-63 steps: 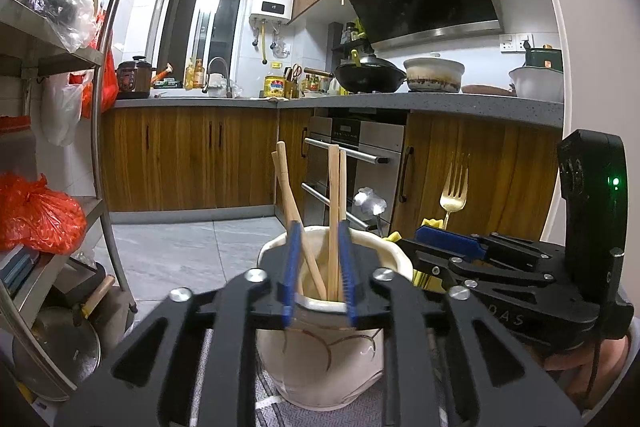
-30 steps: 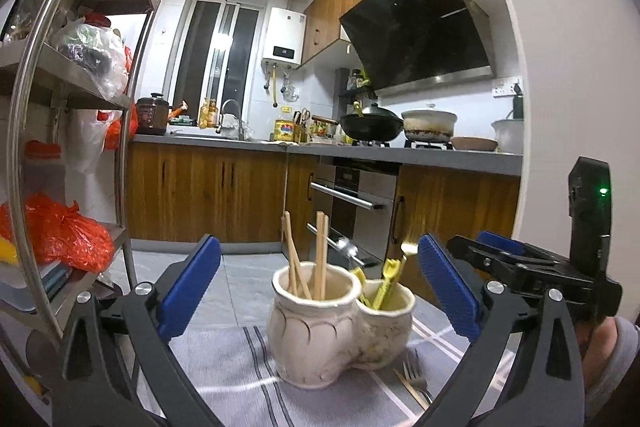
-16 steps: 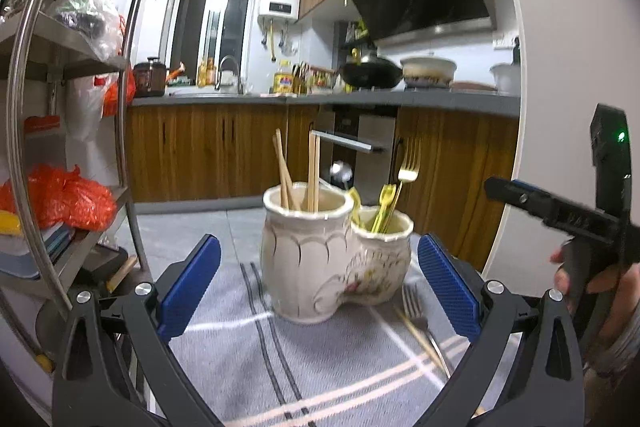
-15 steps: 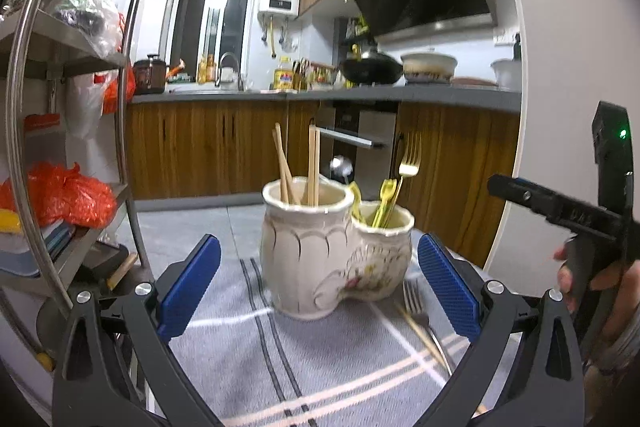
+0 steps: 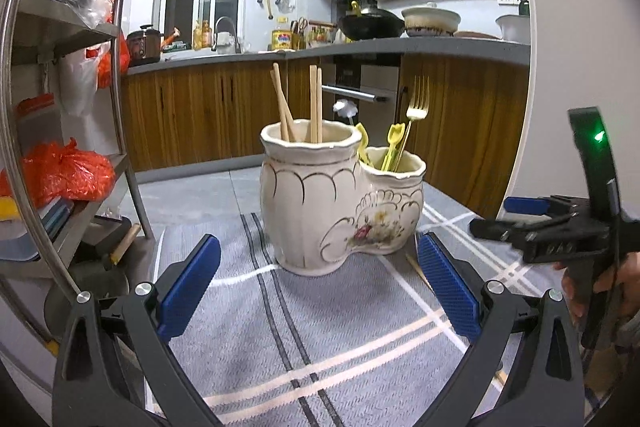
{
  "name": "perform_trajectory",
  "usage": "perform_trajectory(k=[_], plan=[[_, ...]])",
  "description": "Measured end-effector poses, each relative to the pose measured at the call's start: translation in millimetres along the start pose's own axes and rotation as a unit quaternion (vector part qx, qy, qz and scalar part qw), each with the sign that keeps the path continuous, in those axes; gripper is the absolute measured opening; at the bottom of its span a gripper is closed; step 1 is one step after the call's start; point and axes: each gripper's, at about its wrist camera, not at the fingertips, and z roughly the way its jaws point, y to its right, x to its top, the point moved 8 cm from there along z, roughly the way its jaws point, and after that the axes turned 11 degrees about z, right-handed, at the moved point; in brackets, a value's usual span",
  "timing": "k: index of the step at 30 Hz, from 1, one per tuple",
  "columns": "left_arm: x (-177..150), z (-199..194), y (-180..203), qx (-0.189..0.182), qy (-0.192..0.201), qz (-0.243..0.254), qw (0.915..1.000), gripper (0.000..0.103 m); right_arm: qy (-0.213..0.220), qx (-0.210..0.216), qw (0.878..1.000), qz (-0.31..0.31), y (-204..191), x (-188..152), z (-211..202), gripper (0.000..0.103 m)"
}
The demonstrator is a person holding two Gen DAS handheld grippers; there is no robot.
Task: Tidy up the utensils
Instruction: 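Withdraw both open tools from the cups back over the cloth, then grasp the silver fork on the cloth with the right tool while the left tool approaches the chopstick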
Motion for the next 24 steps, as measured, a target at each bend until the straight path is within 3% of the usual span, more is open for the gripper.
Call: perform_trajectory(k=[7,9,11,17,22,24], plan=[[-6,5,4,-0.002,-0.018,0.012,0.9998,0.097,-0.035,0.005,0.998,-0.047,-15,-7,20,0.094],[-6,5,5,-0.004,-0.018,0.013,0.9997,0.097,-0.048,0.005,0.997,-0.052,-17,-9,26,0.085],[-6,6,5,-0.006,-0.020,0.012,0.9997,0.097,-0.065,0.007,0.997,-0.050,-16,-10,35,0.067],[-6,9,6,-0.010,-0.027,0.013,0.9995,0.097,-0.104,0.028,0.993,-0.042,-19,-11,54,0.041],[-6,11,6,-0.011,-0.030,0.012,0.9994,0.097,-0.124,0.062,0.990,-0.016,-21,-10,63,0.038],[-6,12,6,-0.011,-0.031,0.011,0.9994,0.097,-0.127,0.069,0.989,-0.009,-20,-9,63,0.030]])
